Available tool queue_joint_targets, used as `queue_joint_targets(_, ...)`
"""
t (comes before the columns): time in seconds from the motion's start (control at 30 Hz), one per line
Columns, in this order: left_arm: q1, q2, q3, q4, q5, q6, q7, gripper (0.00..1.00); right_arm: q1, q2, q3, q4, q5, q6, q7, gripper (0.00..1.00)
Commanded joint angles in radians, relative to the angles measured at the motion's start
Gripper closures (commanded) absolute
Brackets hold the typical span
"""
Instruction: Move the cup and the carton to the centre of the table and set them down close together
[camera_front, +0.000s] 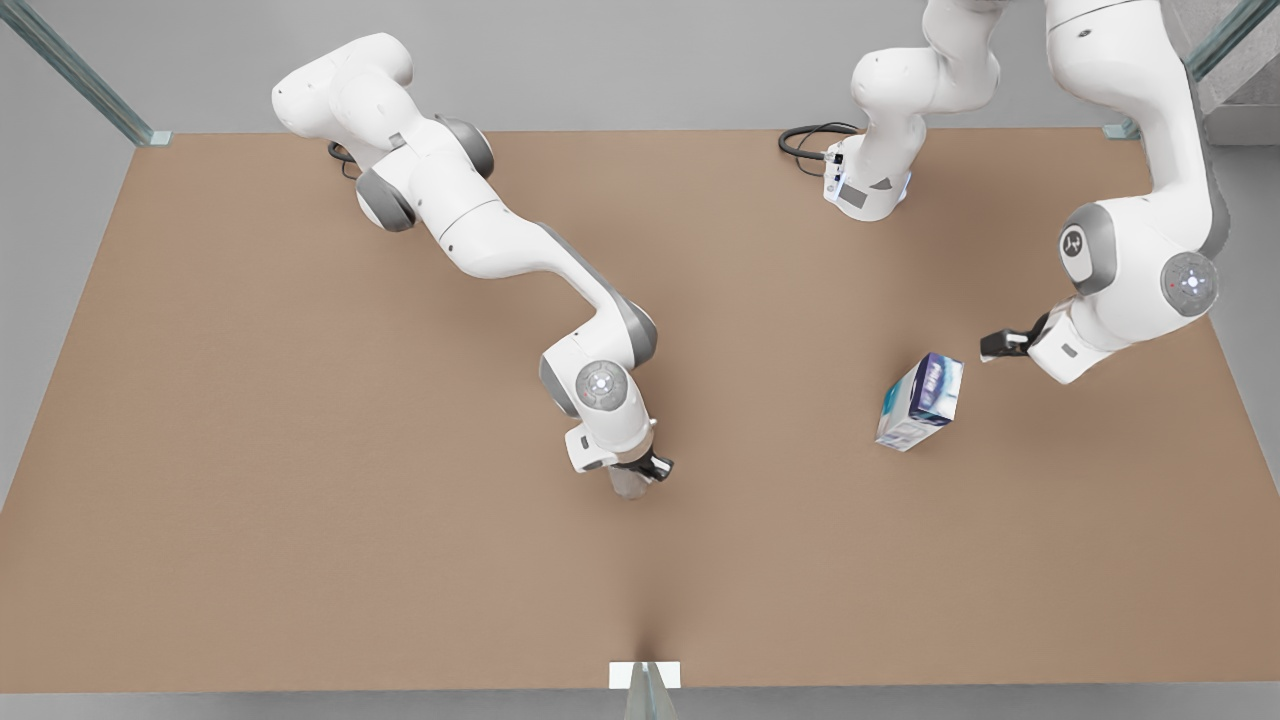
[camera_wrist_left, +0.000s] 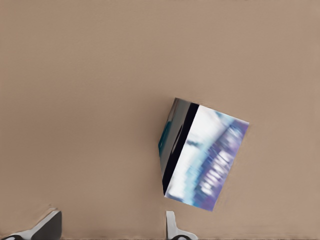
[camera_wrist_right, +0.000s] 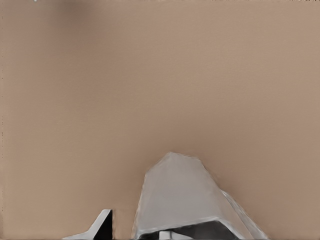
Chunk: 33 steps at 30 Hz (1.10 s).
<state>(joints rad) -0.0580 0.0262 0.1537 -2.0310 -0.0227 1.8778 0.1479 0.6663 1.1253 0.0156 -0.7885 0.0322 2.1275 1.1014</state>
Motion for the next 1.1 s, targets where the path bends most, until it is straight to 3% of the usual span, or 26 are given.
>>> queue_joint_targets(0.0, 0.056, -0.003, -0.011, -0.001, -0.019, -0.009, -0.014, 0.00, 0.003, 0.001, 0.000, 0.000, 0.000, 0.002, 0.002, 0.11)
queue_joint_targets(0.07, 0.056, -0.003, -0.059, -0.017, -0.025, 0.001, -0.093, 0.00, 0.004, 0.001, 0.000, 0.000, 0.000, 0.029, 0.002, 0.11)
queue_joint_targets(0.17, 0.058, 0.001, -0.057, -0.054, 0.012, 0.096, -0.076, 0.00, 0.004, -0.006, 0.001, -0.002, 0.000, 0.008, 0.002, 0.09)
queue_joint_targets(0.43, 0.059, 0.041, -0.054, -0.054, 0.021, 0.121, -0.080, 0.00, -0.057, -0.117, 0.024, -0.005, 0.006, -0.133, -0.011, 0.06)
queue_joint_targets(0.5, 0.059, 0.058, -0.054, -0.021, 0.021, 0.061, -0.077, 0.00, -0.166, -0.240, 0.078, -0.054, 0.002, -0.256, -0.175, 0.00)
queue_joint_targets(0.6, 0.059, 0.067, -0.051, 0.049, 0.021, -0.039, -0.073, 0.00, -0.456, -0.647, 0.142, -0.554, 0.003, -0.281, -0.609, 0.00)
queue_joint_targets(0.67, 0.059, 0.070, -0.051, 0.051, 0.021, -0.039, -0.073, 0.00, -0.658, -0.884, 0.162, -0.784, 0.003, -0.345, -0.908, 0.00)
queue_joint_targets(0.73, 0.059, 0.087, -0.051, 0.051, 0.021, -0.036, -0.079, 0.00, -0.846, -1.021, 0.156, -0.775, -0.003, -0.580, -1.138, 0.00)
queue_joint_targets(0.8, 0.058, 0.092, -0.054, 0.049, 0.010, -0.025, -0.088, 0.00, -0.971, -1.062, 0.155, -0.772, -0.009, -0.647, -1.321, 0.00)
queue_joint_targets(0.87, 0.056, 0.109, -0.059, 0.051, 0.009, -0.003, -0.082, 0.00, -0.970, -1.102, 0.150, -0.764, -0.008, -0.686, -1.310, 0.00)
queue_joint_targets(0.9, 0.052, 0.116, -0.077, 0.051, 0.007, 0.001, -0.080, 0.00, -0.682, -1.112, -0.138, -0.747, -0.006, -0.709, -1.312, 0.00)
queue_joint_targets(0.93, 0.052, 0.119, -0.077, 0.051, 0.009, 0.007, -0.079, 0.00, -0.629, -1.116, -0.198, -0.744, -0.008, -0.719, -1.324, 0.00)
queue_joint_targets(1.07, 0.046, 0.113, -0.115, 0.045, 0.010, -0.013, 0.028, 0.00, -0.686, -1.121, -0.115, -0.765, -0.037, -0.748, -1.310, 0.00)
